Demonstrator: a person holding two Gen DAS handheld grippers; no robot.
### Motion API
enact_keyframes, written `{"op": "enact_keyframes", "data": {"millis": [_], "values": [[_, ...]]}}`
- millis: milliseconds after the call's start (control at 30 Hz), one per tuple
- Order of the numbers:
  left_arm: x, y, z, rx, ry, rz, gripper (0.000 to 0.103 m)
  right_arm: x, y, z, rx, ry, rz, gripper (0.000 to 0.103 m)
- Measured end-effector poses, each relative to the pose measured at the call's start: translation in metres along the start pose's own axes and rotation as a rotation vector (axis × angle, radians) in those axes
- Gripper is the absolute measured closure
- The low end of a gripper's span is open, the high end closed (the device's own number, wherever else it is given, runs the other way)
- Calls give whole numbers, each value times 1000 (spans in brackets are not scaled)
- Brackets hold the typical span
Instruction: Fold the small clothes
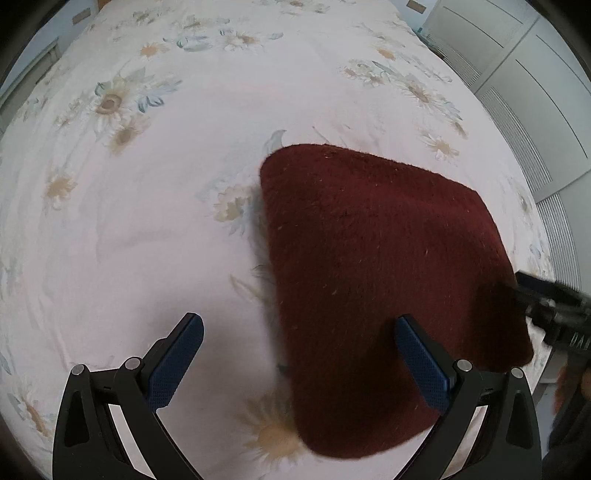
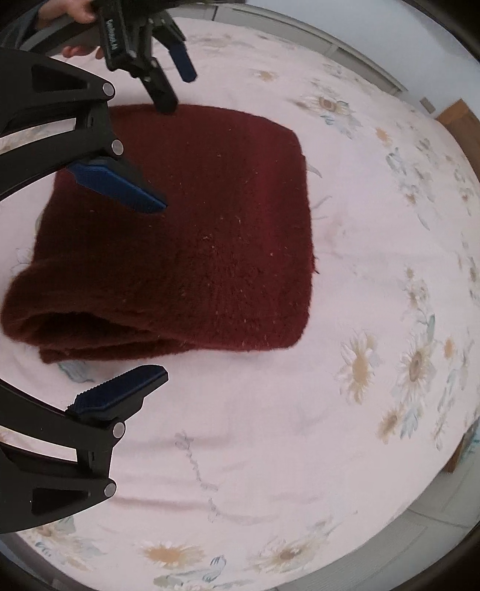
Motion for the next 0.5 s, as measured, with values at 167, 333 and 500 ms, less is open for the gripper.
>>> {"op": "enact_keyframes", "data": {"millis": [167, 333, 500], "values": [[9, 21, 3, -38, -11, -39, 1, 10, 25, -9, -36, -9, 5, 13], [12, 41, -4, -48, -2, -15, 1, 25, 46, -19, -53, -2, 35, 1], [10, 55, -16, -6, 0, 3, 0, 32, 61, -23, -28, -6, 105, 1]]}}
Point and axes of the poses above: each gripper's, at about its wrist camera, not at the fingertips, and y roughly the way its jaws point, x to its right, z to its top, the point moved 5 cm from there along y, roughly the way its jaws point, and after that the axes turned 15 degrees about -x, right-handed, at the moved point
